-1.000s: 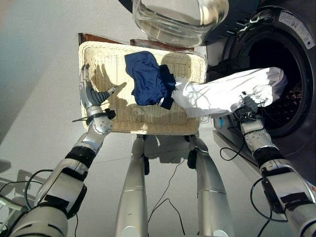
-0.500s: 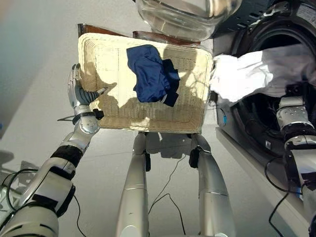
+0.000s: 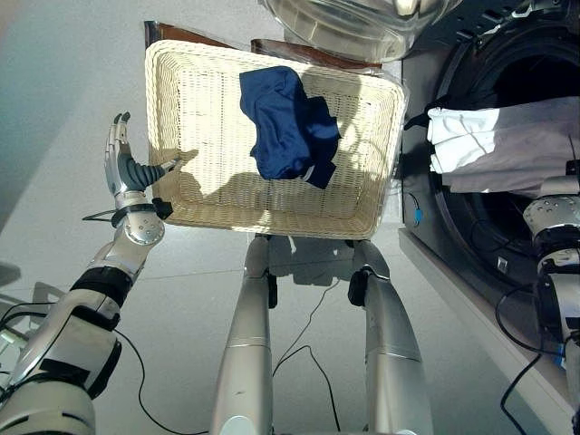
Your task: Put the clothes into the washing machine.
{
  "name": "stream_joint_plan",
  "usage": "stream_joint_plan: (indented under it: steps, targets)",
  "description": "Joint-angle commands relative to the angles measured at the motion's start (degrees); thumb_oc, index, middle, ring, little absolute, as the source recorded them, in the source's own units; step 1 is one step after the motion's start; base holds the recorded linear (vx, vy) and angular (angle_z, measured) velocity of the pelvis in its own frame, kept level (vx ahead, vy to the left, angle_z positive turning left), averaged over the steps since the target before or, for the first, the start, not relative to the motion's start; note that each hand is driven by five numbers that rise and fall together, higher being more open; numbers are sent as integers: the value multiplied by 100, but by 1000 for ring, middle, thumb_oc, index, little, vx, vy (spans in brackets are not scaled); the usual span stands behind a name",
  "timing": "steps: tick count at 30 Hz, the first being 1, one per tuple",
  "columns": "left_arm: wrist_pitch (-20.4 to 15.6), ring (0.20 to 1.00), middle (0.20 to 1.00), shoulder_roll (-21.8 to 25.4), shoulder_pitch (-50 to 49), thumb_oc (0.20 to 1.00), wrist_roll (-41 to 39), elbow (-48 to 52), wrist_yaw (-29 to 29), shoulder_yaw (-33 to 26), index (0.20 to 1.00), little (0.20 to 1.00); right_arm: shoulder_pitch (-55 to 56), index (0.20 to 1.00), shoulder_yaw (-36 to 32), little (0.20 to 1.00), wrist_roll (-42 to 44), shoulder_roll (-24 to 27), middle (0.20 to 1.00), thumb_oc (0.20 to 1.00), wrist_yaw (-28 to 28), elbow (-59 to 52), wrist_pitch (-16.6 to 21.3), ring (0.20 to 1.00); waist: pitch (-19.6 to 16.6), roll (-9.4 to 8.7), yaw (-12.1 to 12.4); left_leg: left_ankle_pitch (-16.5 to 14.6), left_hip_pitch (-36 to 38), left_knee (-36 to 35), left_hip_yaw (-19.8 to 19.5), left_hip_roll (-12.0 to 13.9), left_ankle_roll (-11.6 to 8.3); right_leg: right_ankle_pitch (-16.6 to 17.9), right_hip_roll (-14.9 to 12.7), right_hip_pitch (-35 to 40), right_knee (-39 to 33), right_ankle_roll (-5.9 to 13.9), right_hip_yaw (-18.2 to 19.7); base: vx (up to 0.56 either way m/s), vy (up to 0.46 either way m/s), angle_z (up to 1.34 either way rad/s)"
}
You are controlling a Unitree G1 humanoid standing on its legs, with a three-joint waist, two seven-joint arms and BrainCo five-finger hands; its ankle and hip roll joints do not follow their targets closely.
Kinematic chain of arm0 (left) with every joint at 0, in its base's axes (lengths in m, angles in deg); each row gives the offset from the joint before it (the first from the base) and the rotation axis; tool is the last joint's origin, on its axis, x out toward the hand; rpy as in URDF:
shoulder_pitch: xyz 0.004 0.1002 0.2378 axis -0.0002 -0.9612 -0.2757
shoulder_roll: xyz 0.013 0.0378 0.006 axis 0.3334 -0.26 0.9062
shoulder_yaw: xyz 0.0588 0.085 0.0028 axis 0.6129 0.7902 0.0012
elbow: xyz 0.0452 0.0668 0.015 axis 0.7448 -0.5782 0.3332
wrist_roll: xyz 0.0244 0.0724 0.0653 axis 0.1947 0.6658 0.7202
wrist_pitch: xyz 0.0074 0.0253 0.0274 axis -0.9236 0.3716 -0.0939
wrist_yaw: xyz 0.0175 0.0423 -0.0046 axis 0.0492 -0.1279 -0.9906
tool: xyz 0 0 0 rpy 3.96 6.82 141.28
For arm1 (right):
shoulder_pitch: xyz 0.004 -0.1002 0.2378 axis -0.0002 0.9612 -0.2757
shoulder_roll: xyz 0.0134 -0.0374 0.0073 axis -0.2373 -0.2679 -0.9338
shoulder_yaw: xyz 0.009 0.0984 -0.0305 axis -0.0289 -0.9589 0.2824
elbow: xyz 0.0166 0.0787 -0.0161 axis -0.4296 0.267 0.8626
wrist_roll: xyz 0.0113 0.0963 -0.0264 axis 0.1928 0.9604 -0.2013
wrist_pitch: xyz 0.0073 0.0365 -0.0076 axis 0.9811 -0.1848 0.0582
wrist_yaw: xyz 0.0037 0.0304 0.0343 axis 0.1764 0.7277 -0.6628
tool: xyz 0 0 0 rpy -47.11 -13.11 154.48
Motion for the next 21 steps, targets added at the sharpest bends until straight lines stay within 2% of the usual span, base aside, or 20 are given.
stream_joint_plan:
  steps: [1,2,3,5,7,10,14,17,18,21]
  targets:
    - [-363,1000,1000,-24,95,1000,-116,-198,71,-403,1000,1000,186,1000,161,1000,-391,1709,1000,1000,-390,-22,-344,1000,-161,-167,-146,-223,-5,285,-69,-374,319,527,361,259,-433,448,-6,34,11,2]
    - [-421,1000,1000,-79,127,1000,-93,-198,120,-374,1000,1000,164,1000,322,1000,-709,1638,1000,1000,-394,145,-648,1000,-161,-146,-124,-263,40,289,-63,-375,317,491,357,301,-426,458,-9,0,0,0]
    - [-463,1000,1000,-113,192,1000,-66,-185,113,-319,1000,1000,103,1000,427,1000,-939,1583,1000,1000,-412,231,-753,1000,-161,-133,-105,-209,-18,277,-59,-391,325,539,343,249,-437,450,-23,0,0,0]
    - [-568,1000,1000,-263,320,1000,51,-115,82,-187,1000,1000,-108,1000,859,1000,-1820,1415,1000,1000,-73,361,-1478,1000,-161,-79,-78,-203,-49,293,-64,-427,342,545,323,218,-441,442,-39,0,22,4]
    - [-648,1000,1000,-350,413,1000,396,-75,14,-40,1000,1000,-235,1000,1185,1000,-2517,1301,1000,1000,85,511,-1870,1000,-161,-40,-42,-246,-17,307,-69,-435,362,510,318,243,-419,447,-33,0,0,0]
    - [-691,1000,1000,-444,735,1000,1001,87,-138,324,1000,1000,-612,1000,1797,1000,-3753,1179,1000,1000,363,686,-2677,1000,-161,53,-9,-193,-149,325,-57,-484,402,562,285,115,-412,445,-61,0,0,0]
    - [-714,1000,1000,-477,1127,1000,1601,158,-246,737,1000,1000,-873,1000,2319,1000,-4885,1005,1000,1000,251,877,-3463,1000,-161,159,17,-170,-208,299,-31,-509,448,573,266,42,-403,461,-63,-10,7,1]
    - [-683,1000,1000,-511,1301,1000,1915,163,-287,938,1000,1000,-938,1000,2515,1000,-4868,921,1000,1000,285,926,-3565,1000,-161,202,11,-166,-212,272,-5,-514,466,579,266,11,-400,465,-60,-21,29,5]
    - [-627,1000,1000,-532,1454,1000,2288,125,-335,1127,1000,1000,-947,1000,2522,1000,-5029,847,1000,1000,303,948,-3478,1000,-161,240,-6,-163,-220,263,30,-512,469,575,259,-8,-393,472,-57,-28,59,5]
    - [-551,1000,1000,-573,1605,1000,2662,130,-433,1454,1000,1000,-843,1000,2565,1000,-5207,710,1000,1000,407,867,-3241,1000,-161,305,-40,-192,-143,226,75,-504,465,545,269,26,-386,487,-12,-25,75,3]
